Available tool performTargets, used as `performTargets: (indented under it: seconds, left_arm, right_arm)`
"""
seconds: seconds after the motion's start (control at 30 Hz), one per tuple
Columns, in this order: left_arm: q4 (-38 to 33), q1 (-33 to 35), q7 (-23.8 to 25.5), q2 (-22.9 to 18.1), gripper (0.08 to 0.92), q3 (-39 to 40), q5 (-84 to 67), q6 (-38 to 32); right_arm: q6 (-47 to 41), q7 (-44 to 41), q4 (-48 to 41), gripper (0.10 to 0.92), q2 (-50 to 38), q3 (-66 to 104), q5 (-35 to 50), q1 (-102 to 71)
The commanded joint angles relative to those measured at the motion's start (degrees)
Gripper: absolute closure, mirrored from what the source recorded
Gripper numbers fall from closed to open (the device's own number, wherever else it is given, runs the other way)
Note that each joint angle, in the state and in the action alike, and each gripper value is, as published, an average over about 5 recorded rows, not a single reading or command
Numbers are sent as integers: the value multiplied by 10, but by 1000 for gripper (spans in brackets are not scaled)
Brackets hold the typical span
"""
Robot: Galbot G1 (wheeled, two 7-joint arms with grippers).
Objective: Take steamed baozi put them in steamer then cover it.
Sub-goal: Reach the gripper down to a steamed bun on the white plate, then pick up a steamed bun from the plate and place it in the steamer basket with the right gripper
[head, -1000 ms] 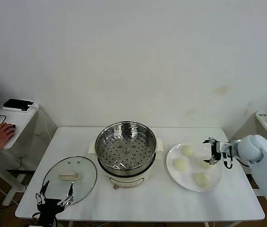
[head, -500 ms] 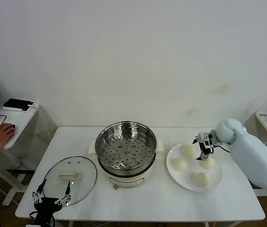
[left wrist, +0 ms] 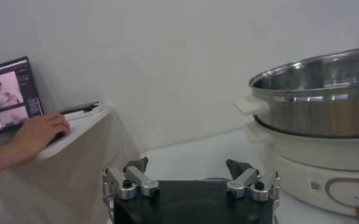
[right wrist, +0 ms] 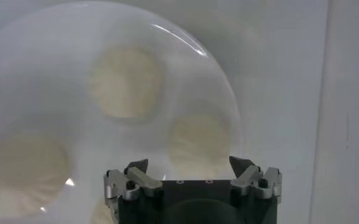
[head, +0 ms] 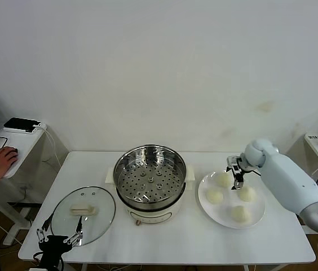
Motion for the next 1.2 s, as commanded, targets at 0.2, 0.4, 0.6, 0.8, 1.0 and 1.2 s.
performTargets:
  seconds: [0.2, 0.4, 0.6, 0.8, 1.0, 1.2]
  left_arm:
    - [1, 1, 0, -1, 177, 0, 0, -1]
    - [1, 1, 0, -1, 177, 1, 0, -1]
    - [1, 1, 0, -2, 177, 1, 0, -2]
    - [-4, 5, -1, 0, 177, 2, 0, -1]
    - [-5, 4, -1, 1, 177, 3, 0, -1]
    - [-3, 3, -1, 3, 177, 5, 0, -1]
  right_arm:
    - [0, 6, -46, 203, 33, -10, -15, 11]
    - [-2, 9, -48, 240, 34, -11, -19, 7]
    - [-3, 17, -54, 332, 38, -10, -19, 9]
    - [-3, 19, -48, 419, 35, -10, -16, 5]
    - [-6, 10, -13, 423, 8, -19, -1, 7]
    - [-10, 1, 43, 417, -40, -38, 38, 26]
